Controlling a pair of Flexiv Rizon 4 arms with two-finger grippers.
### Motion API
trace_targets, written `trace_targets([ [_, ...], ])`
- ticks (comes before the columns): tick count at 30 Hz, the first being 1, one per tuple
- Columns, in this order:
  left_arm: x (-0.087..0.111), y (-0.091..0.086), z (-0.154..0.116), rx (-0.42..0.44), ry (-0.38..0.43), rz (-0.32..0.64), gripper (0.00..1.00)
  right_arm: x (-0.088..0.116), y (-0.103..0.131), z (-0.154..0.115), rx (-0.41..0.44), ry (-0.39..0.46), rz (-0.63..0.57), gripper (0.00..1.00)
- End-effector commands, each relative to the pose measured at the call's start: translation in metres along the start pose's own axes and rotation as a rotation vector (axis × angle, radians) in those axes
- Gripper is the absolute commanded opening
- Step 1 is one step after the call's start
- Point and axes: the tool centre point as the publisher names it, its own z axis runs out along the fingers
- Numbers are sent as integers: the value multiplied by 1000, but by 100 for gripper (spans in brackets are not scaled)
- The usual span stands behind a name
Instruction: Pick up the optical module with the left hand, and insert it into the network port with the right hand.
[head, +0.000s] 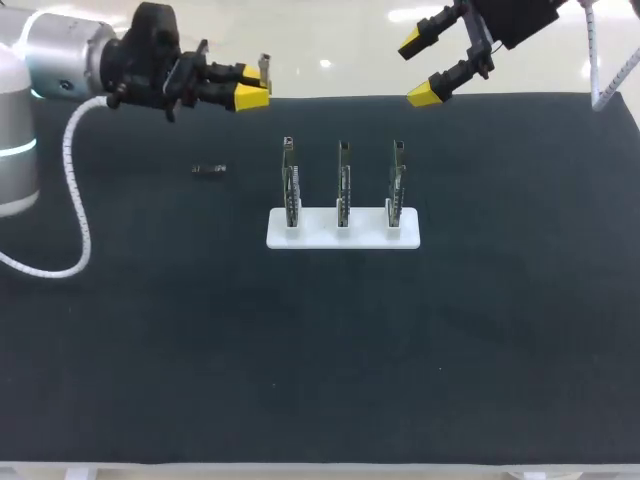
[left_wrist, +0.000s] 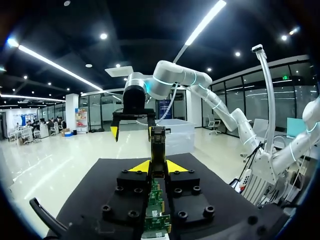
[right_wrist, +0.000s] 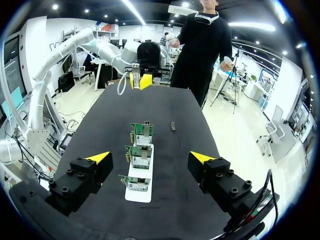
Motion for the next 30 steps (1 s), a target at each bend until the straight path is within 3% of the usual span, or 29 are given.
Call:
trace_targets([
  [1, 7, 9, 7, 19, 1, -9, 0, 0, 0, 0, -1, -2, -1, 100],
  [15, 24, 21, 28, -30, 21, -17, 0, 0, 0, 0, -1, -2, -1, 100],
  [30, 27, 23, 36, -38, 23, -20, 0, 0, 0, 0, -1, -2, -1, 100],
])
